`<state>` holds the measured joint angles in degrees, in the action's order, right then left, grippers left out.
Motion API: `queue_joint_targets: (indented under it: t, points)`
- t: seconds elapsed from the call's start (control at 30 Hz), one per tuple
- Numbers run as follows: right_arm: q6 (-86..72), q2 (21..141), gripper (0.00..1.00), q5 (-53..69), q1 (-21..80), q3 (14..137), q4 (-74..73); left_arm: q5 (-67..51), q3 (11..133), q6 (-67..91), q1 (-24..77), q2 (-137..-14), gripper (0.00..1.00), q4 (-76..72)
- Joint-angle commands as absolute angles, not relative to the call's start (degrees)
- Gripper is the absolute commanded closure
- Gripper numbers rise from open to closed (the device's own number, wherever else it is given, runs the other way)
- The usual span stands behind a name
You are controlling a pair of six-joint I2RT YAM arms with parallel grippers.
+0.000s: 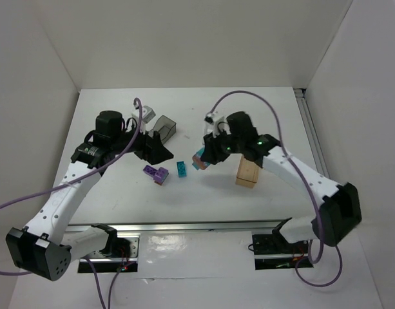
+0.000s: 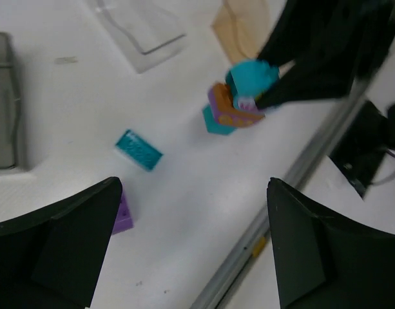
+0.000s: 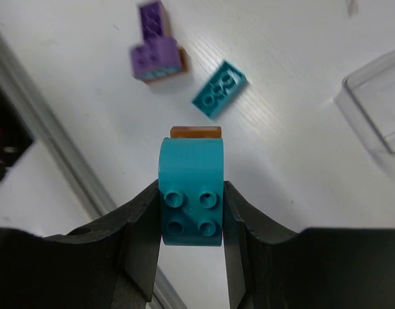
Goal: Sort the legos into containers by color
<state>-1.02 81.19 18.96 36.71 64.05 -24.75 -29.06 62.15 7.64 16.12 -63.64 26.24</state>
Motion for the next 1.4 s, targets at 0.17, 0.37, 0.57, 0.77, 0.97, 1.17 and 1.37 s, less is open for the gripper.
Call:
queue_joint_targets:
  t: [0.17, 0.37, 0.57, 0.77, 0.97, 1.17, 1.37]
  points:
    - [-3.1, 71.5, 0.83, 52.0, 27.5, 65.1, -23.7, -62.7, 64.7, 0.7, 16.2, -65.4, 0.02, 24.4]
    - [-3.6, 70.4, 0.8, 60.5, 25.2, 65.7, -22.3, -64.7, 62.8, 2.4, 16.2, -66.8, 0.02, 19.6]
    - [-5.3, 70.4, 0.8, 62.4, 25.2, 65.1, -19.7, -67.6, 62.7, 6.7, 17.7, -70.9, 0.02, 15.3]
    - [-5.4, 70.4, 0.78, 61.9, 25.2, 64.6, -19.7, -66.1, 62.7, 13.1, 21.4, -75.3, 0.06, 8.4]
    - [-5.4, 71.5, 0.78, 61.9, 25.7, 64.6, -20.3, -72.8, 59.8, 19.0, 23.4, -76.4, 0.08, -3.0]
    - [-7.0, 72.6, 0.78, 61.9, 25.8, 64.0, -16.5, -71.6, 62.1, 14.3, 25.0, -78.6, 0.21, 3.2]
    - [-7.6, 73.8, 0.78, 62.9, 25.8, 64.0, -15.5, -71.6, 61.3, 17.4, 25.6, -78.6, 0.26, -1.7]
